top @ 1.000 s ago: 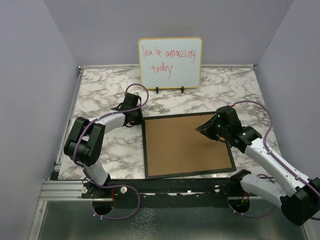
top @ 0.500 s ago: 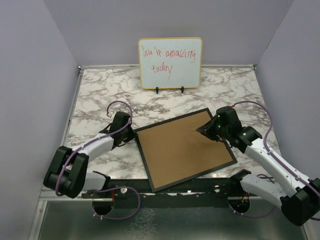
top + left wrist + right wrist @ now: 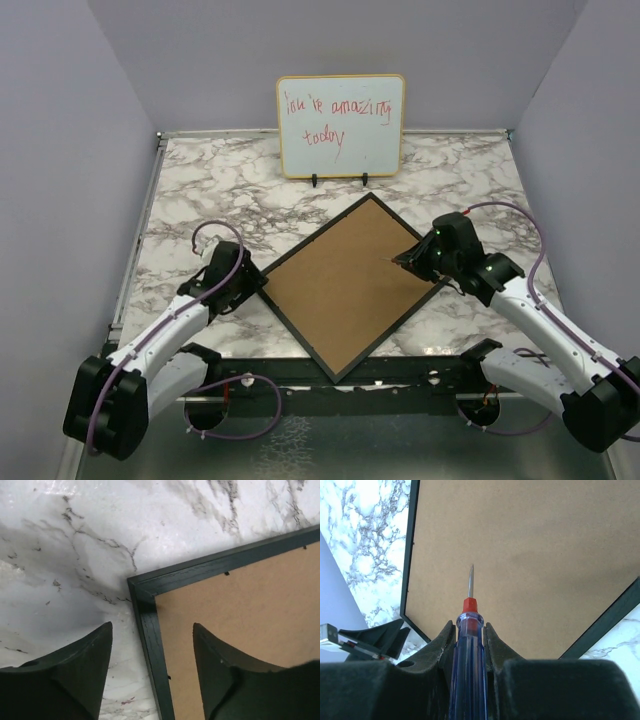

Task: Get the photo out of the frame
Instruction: Adjust the photo frame at the center of the board.

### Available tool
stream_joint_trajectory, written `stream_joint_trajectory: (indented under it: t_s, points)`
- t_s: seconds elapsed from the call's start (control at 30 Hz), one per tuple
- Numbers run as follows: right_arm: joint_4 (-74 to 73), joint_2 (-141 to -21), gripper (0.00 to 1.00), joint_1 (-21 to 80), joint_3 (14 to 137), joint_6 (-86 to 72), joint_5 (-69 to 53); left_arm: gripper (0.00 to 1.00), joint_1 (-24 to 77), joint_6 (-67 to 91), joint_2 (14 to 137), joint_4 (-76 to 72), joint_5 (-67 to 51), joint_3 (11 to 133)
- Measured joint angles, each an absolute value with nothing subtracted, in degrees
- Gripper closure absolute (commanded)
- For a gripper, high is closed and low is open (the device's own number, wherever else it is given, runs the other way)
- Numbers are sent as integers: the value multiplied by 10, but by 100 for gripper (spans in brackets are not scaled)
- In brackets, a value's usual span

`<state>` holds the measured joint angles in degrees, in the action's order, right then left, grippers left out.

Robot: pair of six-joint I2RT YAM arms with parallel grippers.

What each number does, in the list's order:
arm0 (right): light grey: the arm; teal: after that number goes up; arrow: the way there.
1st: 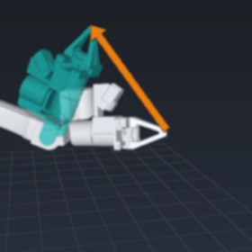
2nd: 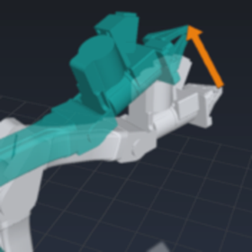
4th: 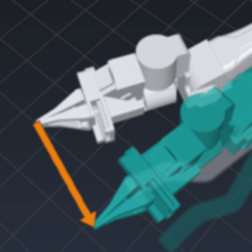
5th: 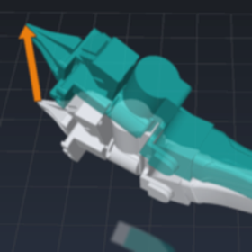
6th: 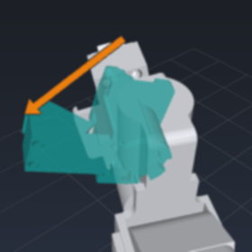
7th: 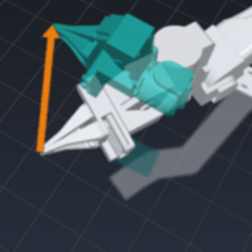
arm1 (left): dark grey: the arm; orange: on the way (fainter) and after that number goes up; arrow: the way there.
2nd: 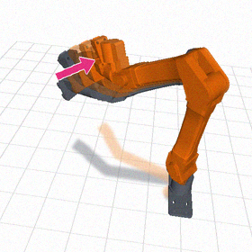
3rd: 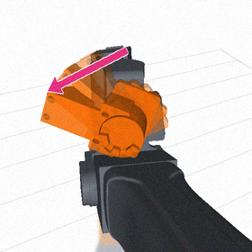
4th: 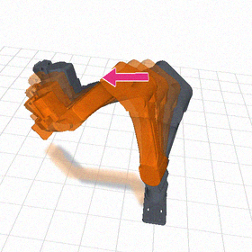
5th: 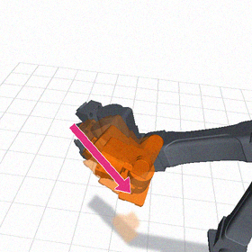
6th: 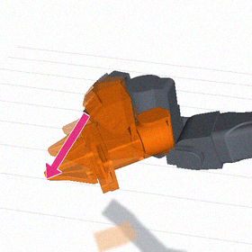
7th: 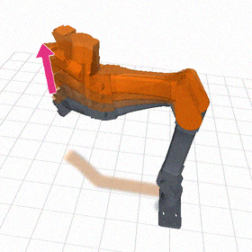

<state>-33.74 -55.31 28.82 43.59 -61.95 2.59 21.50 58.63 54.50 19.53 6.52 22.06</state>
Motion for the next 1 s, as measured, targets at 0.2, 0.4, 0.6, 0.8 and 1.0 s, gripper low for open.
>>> stream_joint_trajectory:
  t_s: [0.2,0.4,0.6,0.8,1.0]
  points:
    - [-347,-551,99,288,448,-611,35,10,215,472,582,265,53,340]
    - [-349,-551,99,288,459,-600,36,12,215,314,733,280,-22,529]
    - [-349,-548,99,288,459,-599,32,15,230,190,913,286,-67,636]
    - [-342,-533,99,288,447,-599,18,23,263,126,1000,298,-77,670]
    - [-342,-526,99,288,445,-599,18,36,288,98,1045,300,-68,681]
